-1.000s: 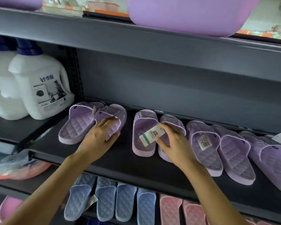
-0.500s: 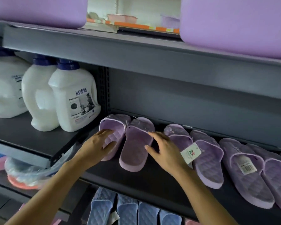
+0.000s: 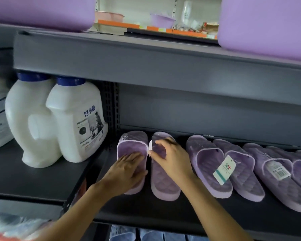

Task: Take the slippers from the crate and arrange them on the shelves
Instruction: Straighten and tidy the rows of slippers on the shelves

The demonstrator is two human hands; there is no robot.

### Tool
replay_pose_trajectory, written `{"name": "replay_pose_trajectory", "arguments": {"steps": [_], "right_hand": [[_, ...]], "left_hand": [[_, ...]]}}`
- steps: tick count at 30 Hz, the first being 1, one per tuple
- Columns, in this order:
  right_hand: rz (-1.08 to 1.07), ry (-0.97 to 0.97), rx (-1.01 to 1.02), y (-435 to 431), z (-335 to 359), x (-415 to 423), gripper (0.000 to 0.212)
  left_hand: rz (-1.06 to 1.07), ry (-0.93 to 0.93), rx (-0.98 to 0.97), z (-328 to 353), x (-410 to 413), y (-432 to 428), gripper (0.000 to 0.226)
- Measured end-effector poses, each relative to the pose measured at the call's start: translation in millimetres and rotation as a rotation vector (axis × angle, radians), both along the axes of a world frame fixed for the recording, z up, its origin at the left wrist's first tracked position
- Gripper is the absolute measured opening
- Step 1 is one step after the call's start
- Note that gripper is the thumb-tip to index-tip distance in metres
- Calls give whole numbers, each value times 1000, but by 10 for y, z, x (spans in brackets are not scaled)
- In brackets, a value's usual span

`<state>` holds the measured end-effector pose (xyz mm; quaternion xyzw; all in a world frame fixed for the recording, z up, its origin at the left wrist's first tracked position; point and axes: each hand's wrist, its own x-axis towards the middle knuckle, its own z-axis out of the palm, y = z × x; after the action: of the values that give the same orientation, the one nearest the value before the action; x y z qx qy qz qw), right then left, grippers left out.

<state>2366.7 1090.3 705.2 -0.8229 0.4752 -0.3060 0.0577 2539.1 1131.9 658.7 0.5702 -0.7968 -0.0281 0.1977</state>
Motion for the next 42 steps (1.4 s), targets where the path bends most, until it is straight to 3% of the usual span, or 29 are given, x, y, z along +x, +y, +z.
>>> {"name": "replay_pose_trajectory", "arguments": {"steps": [3, 8, 10, 12, 16, 18, 22, 25, 27, 30, 34, 39, 42], "right_hand": [[-127, 60, 28, -51, 42, 156, 39], [-198, 35, 28, -115, 70, 252, 21], [-203, -19, 68, -131, 69, 229, 24], [-175, -95, 123, -139, 80, 200, 24], [-74, -339, 327, -145, 215, 122, 19], [-72, -456, 402, -154, 248, 68, 23], [-101, -693, 536, -106, 236, 18, 28], [-88, -952, 622, -65, 329, 5, 28], [-47, -1025, 639, -54, 404, -22, 27], [-3, -988, 715, -11, 417, -59, 24], [37, -725, 797, 31, 255, -48, 19], [43, -372, 610, -5, 35, -38, 7], [2, -343, 457, -8, -45, -92, 16]], "left_hand": [[-1, -35, 2, -48, 25, -27, 83], [7, 33, 1, -56, 86, -107, 114], [4, 24, 13, -18, 76, -99, 111], [-17, -59, 7, -44, 82, -112, 94], [-9, -43, -19, -86, 97, -105, 78], [-18, 8, -43, -91, 86, -107, 85], [4, 43, -8, -138, 100, -139, 119], [10, 75, -9, -144, 100, -152, 116], [0, 99, -42, -164, 105, -170, 109], [-20, 94, -23, -175, 120, -169, 110], [-22, 212, -56, -131, 102, -133, 103], [21, 456, -60, -18, 80, -31, 73], [-20, 408, -86, -18, 105, -3, 62]]}}
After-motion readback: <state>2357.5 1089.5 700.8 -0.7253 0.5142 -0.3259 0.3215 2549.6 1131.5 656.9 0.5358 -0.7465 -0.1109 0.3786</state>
